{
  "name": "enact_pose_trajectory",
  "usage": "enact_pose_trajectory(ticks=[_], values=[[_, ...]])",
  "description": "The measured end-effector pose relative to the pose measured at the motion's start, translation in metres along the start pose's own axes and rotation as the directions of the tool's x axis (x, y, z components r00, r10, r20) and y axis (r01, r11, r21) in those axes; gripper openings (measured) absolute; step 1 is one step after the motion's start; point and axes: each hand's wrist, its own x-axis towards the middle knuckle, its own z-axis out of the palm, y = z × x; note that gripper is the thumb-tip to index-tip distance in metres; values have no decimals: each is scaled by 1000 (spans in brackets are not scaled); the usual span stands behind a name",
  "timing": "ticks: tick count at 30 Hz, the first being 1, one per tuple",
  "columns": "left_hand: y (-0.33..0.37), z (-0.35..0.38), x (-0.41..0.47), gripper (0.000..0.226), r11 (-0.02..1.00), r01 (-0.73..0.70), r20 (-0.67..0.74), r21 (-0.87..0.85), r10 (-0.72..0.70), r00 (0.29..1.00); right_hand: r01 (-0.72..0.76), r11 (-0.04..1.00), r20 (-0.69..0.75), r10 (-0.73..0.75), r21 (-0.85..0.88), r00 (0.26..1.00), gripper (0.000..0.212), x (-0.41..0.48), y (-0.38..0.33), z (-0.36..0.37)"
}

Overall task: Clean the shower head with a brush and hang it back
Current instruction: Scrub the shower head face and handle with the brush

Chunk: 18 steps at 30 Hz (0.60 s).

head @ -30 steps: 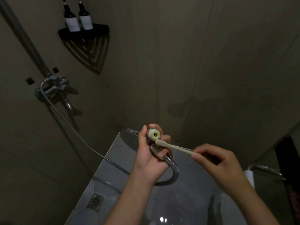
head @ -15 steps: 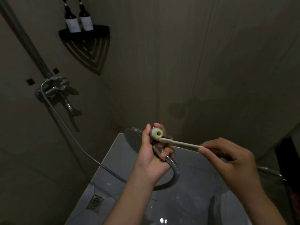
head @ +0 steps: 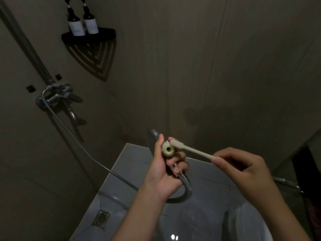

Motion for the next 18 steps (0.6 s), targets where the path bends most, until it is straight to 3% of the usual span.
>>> enact_pose_trajectory(ticks=[4, 8, 11, 15, 18], values=[[2, 1, -1, 36, 999, -5, -39, 50, 7, 999, -54, 999, 120, 54, -7, 991, 8, -1, 0, 7], [3, 0, 0, 32, 998, -27, -63, 57, 31, 998, -37, 999, 43, 37, -7, 998, 16, 0, 3, 7], [5, -1, 0, 32, 998, -31, -89, 58, 36, 995, -50, 998, 102, 52, -27, 993, 19, -3, 5, 10], [4, 1, -1, 31, 996, -35, -85, 84, 42, 995, -47, 999, 3, 47, -1, 999, 10, -1, 4, 10], [5, 2, -1, 31, 995, -42, -85, 93, 50, 995, -51, 999, 26, 50, 5, 998, 20, -3, 3, 14]])
